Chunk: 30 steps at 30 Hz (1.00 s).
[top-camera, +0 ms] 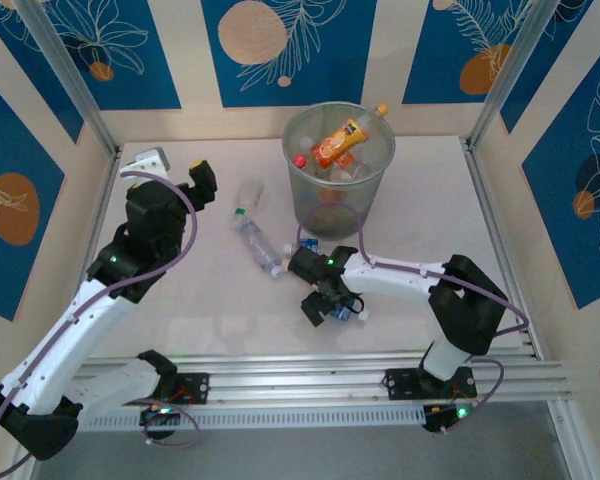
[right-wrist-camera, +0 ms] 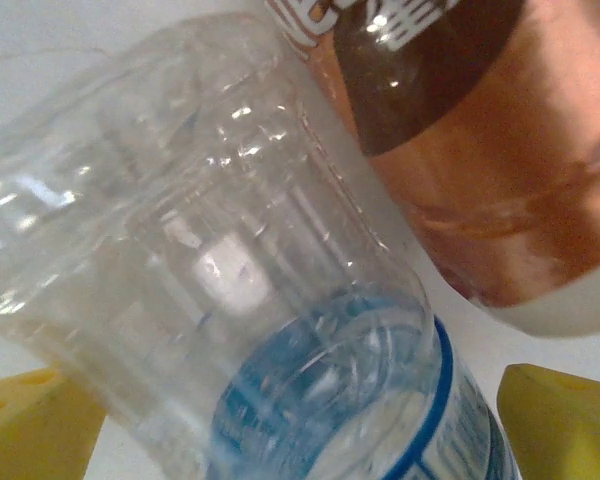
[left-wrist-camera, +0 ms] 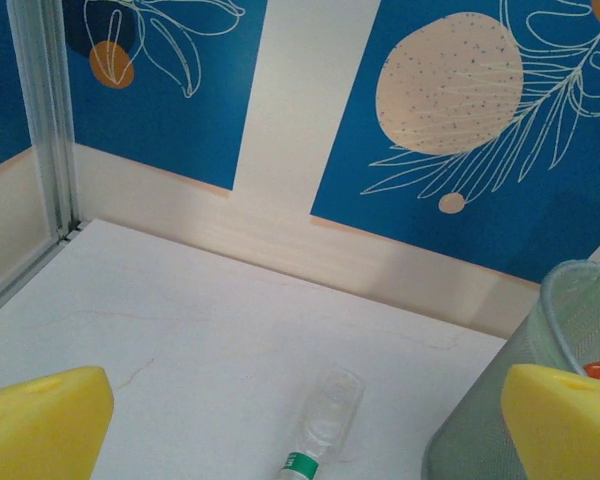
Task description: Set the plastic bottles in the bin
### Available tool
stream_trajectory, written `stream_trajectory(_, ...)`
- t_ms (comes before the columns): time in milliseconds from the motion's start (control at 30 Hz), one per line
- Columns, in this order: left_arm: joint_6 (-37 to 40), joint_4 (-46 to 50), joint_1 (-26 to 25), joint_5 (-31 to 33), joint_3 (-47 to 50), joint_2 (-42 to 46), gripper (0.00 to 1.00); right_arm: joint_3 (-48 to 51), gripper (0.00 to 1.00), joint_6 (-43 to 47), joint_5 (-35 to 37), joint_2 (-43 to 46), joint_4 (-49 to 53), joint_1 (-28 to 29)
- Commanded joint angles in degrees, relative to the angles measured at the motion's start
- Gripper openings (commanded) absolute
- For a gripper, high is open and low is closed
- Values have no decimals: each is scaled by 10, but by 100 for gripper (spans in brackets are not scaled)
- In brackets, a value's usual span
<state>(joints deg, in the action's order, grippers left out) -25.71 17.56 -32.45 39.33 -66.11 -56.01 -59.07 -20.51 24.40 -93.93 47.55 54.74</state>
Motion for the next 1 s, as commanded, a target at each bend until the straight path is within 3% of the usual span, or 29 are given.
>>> stream_trajectory(0, -12, 5, 10, 10, 2, 9, 100, 5, 99, -7, -9, -14, -2, 4)
stream_trajectory(467, -18, 1, 16, 1, 2, 7, 99, 6, 81, 8, -51, -43, -22, 29)
stream_trajectory(767, -19, 1, 19, -1, 1, 6, 100, -19, 52, 19, -61, -52, -9, 38)
stream_trajectory(967, -19, -1, 21, -2, -1, 5, 99, -57, 42, 26, -54, 0, 25, 49)
